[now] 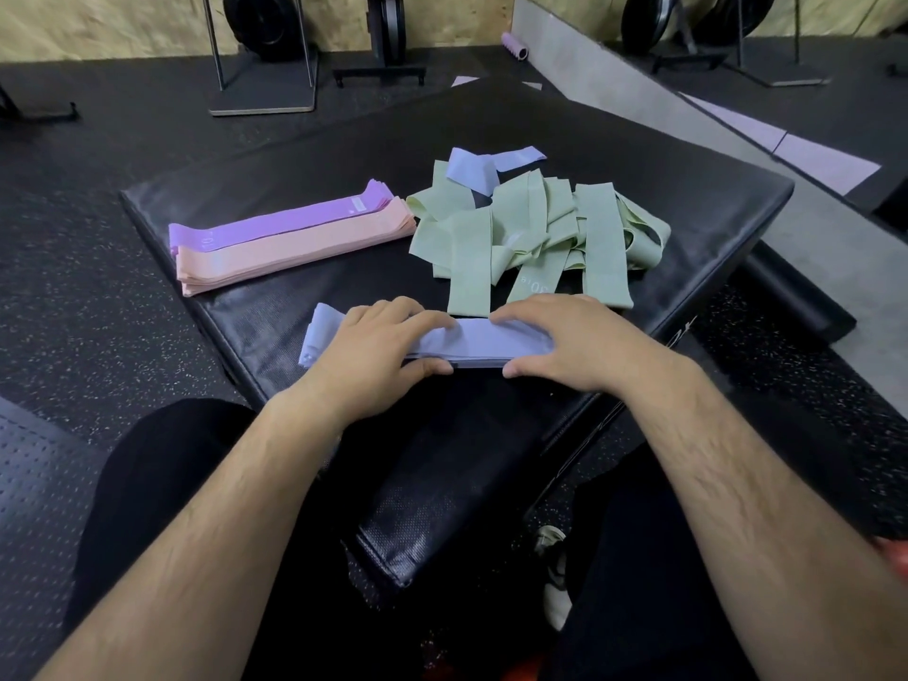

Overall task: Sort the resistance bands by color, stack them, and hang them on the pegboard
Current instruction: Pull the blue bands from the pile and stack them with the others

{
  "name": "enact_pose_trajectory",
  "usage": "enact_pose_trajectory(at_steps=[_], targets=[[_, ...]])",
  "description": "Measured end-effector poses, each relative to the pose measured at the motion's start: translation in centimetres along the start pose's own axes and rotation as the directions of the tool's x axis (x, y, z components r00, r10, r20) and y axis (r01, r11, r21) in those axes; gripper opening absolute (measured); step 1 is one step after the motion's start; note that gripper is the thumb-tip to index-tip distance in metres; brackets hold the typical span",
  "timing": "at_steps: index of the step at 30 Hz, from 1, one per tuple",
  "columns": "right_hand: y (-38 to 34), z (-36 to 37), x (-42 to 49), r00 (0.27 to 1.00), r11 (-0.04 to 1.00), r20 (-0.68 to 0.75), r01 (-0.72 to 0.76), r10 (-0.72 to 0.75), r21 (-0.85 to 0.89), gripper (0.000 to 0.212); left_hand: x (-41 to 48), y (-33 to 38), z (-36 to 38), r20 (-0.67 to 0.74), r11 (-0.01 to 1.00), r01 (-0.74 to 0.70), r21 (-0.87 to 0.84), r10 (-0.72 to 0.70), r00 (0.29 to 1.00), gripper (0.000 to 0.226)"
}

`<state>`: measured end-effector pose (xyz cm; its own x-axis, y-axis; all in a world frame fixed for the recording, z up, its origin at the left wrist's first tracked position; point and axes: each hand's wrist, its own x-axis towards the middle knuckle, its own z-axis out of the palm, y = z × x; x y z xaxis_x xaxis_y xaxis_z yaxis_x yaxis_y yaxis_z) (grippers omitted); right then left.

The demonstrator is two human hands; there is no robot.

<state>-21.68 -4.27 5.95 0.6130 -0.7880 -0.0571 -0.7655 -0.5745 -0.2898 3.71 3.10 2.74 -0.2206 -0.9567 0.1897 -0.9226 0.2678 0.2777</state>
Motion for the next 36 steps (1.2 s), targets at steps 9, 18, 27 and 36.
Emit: enact_pose_trajectory(at_steps=[9,18,27,36], targets=[[-0.7,-1.0,1.0,0.965,0.996,-0.251,0.083,-0.073,0.027,0.048,3.1,1.4,-1.4,-0.077,1.000,-0.018,0.024,0.020,0.997,0.060],[3.8,-3.2,6.9,0.884,0.991,-0.457,-0.046,0.100,0.127,0.039,14.4,1.0,-2.1,-0.104,0.998,-0.016,0.054,0.021,0.994,0.045],[7.2,-2.9,10.7,0.874,0.969,-0.441,-0.119,0.205,0.215,0.042,27.1,-2.7,0.8,-0.037,0.968,0.186,0.170,-0.182,0.983,0.040],[7.7,-2.9,11.1,0.875,0.965,-0.439,-0.108,0.206,0.237,0.043,31.7,-5.1,0.7,0.195,0.979,0.158,0.131,-0.182,0.964,0.055]])
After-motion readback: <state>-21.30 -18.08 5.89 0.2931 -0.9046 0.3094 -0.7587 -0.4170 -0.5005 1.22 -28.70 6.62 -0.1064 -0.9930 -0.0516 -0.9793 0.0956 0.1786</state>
